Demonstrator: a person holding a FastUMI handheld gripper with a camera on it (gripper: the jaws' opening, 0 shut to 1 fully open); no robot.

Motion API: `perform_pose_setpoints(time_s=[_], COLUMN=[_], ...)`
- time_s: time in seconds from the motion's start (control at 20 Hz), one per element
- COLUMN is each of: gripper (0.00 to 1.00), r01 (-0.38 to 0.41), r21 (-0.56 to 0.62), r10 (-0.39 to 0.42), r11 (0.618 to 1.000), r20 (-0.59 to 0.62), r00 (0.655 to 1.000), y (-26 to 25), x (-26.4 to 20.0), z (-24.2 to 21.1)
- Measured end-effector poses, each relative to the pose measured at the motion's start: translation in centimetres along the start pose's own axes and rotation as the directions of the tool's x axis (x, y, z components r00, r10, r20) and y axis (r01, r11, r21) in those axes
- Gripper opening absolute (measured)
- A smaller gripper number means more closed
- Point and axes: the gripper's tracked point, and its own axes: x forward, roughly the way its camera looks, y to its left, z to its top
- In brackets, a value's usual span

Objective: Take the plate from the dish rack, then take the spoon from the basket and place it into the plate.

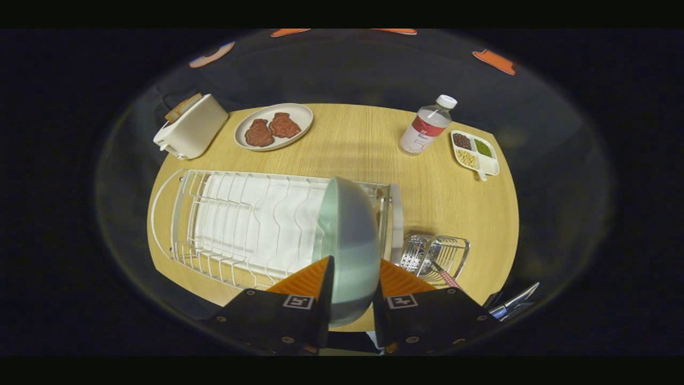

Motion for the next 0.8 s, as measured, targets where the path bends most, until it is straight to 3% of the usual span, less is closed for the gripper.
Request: perform_pose_setpoints(time_s=[0.35, 0.65, 0.8], gripper=[0.30, 0.26, 0.26], r01=[0.128, 0.076, 0.011], r21=[-0.008, 0.033, 0.063], r10=[-0.126, -0.079, -0.019], r11=[0.992, 0.997, 0.998], r20=[0.094, 0.112, 0.137], r00=[0.988, 0.991, 0.990], y=[-3.1, -3.9, -3.7], x=[-2.5, -5.3, -7.2], z=[1.0, -0.8, -2.2])
